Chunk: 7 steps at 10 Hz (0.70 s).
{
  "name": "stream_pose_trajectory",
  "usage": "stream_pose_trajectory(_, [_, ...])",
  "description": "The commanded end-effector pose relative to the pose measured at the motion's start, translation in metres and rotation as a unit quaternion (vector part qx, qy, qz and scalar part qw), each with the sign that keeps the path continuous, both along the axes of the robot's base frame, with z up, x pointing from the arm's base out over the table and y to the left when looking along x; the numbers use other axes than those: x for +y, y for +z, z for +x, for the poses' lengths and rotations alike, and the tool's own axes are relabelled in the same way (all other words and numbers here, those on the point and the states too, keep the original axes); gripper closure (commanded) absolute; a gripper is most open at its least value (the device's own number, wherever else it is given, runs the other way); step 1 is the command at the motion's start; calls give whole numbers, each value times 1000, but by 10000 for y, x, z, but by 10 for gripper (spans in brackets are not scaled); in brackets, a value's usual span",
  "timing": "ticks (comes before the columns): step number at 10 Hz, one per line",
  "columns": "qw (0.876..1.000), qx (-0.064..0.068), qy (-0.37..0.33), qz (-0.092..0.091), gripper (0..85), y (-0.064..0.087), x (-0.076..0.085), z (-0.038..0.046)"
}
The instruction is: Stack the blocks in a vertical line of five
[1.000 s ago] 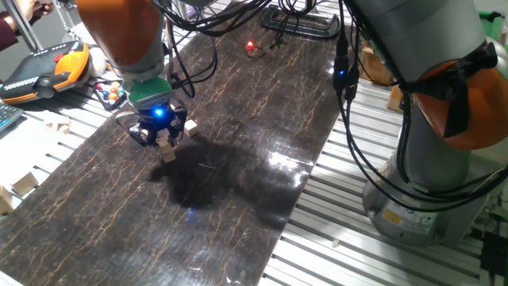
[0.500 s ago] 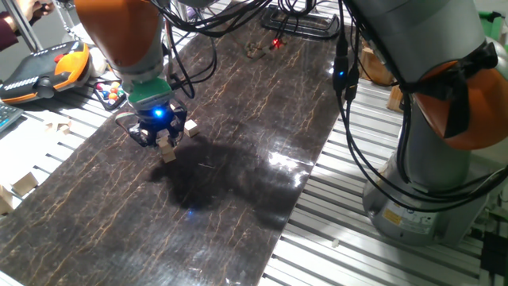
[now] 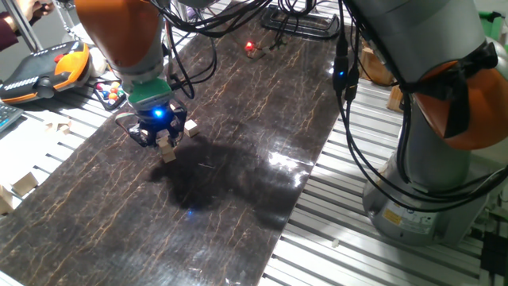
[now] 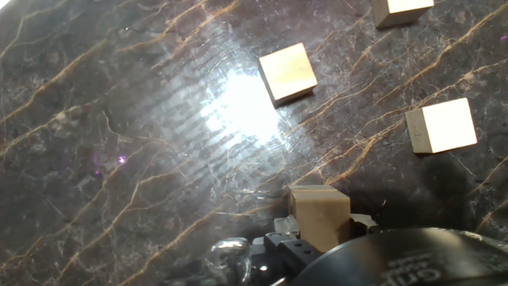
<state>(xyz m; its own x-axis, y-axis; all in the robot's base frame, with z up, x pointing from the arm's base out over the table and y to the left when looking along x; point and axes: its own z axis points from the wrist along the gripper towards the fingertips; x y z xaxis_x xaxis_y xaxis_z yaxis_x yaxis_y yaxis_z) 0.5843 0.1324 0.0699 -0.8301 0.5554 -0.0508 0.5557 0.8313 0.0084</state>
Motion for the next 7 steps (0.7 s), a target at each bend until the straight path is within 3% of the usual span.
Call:
stream_pose_trajectory(1, [1000,-1,-1,0,500,0,0,3])
stream_pose_trajectory(3, [1000,-3,-2,0,447,-8,1,11])
stream_pose_trajectory(7, [1000,-1,4,-3,447,-3,-4,12])
